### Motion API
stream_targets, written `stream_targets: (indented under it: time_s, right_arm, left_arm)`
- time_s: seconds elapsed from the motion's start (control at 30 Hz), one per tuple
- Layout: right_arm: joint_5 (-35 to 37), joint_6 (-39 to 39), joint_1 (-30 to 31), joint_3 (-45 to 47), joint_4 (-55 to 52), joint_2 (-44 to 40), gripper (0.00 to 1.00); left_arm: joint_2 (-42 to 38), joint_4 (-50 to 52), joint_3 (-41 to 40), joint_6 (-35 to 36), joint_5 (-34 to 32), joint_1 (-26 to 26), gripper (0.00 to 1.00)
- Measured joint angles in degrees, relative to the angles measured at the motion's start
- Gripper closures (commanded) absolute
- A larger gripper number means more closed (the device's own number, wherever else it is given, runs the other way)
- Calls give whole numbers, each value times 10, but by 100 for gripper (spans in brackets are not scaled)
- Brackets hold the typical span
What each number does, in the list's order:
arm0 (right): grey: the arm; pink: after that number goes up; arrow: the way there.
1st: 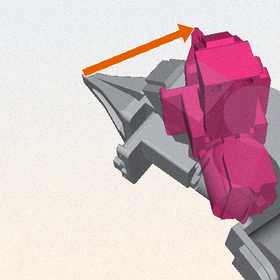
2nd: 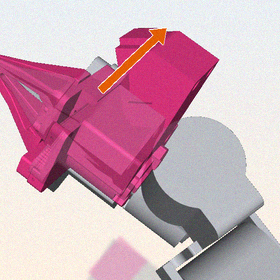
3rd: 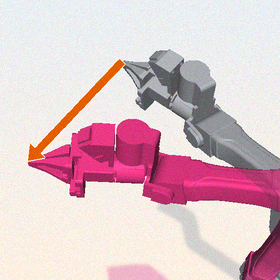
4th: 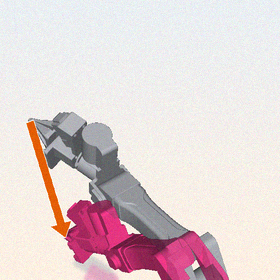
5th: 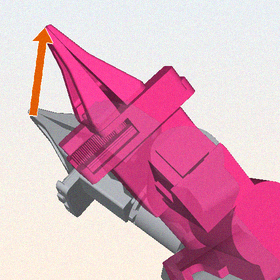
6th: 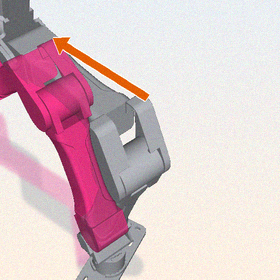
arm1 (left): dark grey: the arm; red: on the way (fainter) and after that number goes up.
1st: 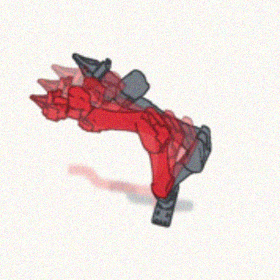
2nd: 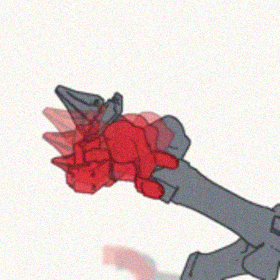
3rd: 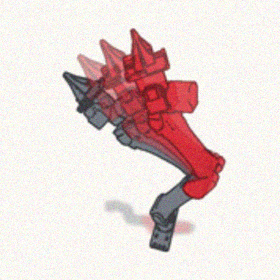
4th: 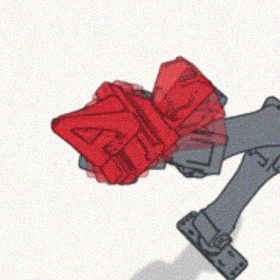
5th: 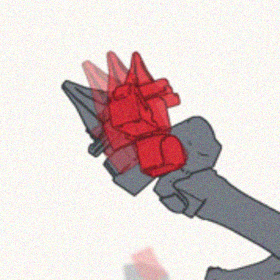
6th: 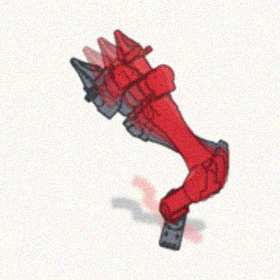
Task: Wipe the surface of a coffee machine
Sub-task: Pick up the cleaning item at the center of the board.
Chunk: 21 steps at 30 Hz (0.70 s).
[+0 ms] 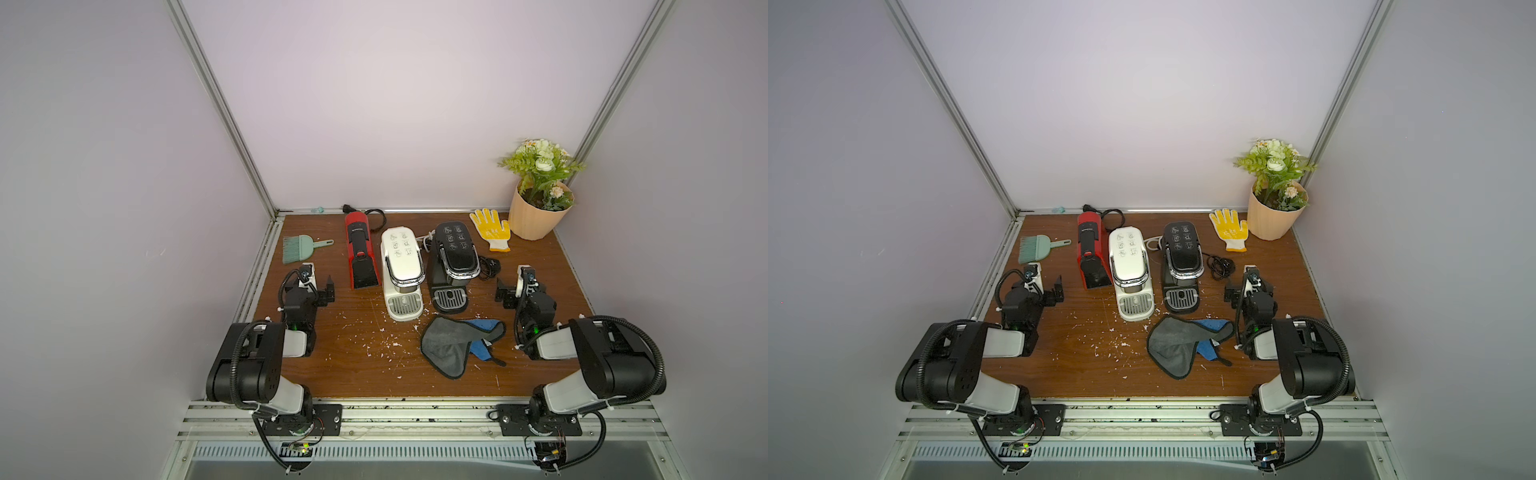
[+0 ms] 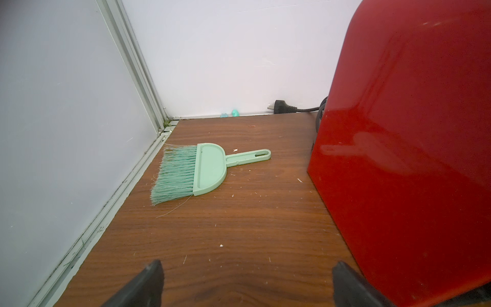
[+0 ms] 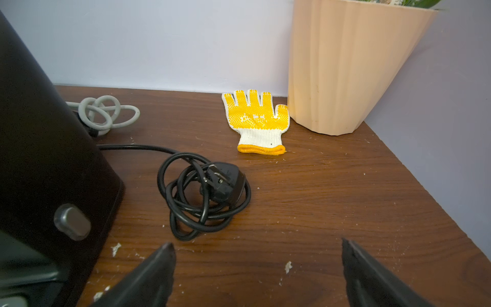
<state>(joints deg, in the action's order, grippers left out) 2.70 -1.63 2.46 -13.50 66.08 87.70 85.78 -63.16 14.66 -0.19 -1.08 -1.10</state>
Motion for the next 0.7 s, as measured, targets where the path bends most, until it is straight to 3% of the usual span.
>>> stream_targets:
  time_s: [0.7]
  right_arm:
    - [0,0,0,0,-3,-3,0]
  left_arm:
    - [-1,7,2,-1,-2,0,0]
